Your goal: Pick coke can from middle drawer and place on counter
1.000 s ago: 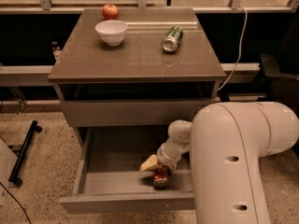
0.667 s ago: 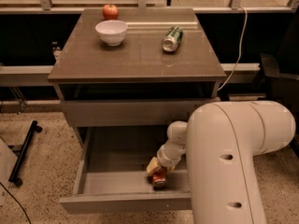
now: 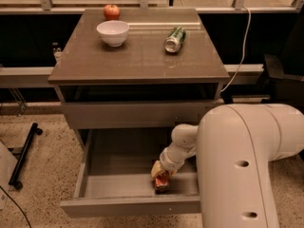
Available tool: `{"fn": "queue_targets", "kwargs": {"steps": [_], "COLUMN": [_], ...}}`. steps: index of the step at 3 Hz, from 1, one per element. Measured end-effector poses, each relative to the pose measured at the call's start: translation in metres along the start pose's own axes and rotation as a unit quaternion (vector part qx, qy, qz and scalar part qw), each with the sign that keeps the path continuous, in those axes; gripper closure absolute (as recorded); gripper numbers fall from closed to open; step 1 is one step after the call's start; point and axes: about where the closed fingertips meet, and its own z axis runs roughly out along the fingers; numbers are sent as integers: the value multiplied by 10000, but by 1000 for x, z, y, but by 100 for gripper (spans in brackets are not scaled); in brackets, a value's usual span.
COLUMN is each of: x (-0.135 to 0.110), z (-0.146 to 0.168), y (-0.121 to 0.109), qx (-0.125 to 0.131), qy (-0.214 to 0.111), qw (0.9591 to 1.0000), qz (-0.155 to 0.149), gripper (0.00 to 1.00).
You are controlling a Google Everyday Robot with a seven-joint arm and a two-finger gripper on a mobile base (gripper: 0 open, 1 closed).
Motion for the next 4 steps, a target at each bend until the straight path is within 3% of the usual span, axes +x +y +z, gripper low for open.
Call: {"fn": "queue_targets", "kwargs": {"steps": [1, 2, 3, 4], "x": [-9, -8, 10, 37], "z": [-39, -87, -138, -190], "y": [26, 56, 85, 109], "qx": [-538, -1288, -1986, -2483], "qy": [-520, -1088, -1477, -1826], "qw": [9967, 9819, 9560, 9181], "qz": [-319, -865, -1574, -2491], "gripper": [100, 100, 100, 100]}}
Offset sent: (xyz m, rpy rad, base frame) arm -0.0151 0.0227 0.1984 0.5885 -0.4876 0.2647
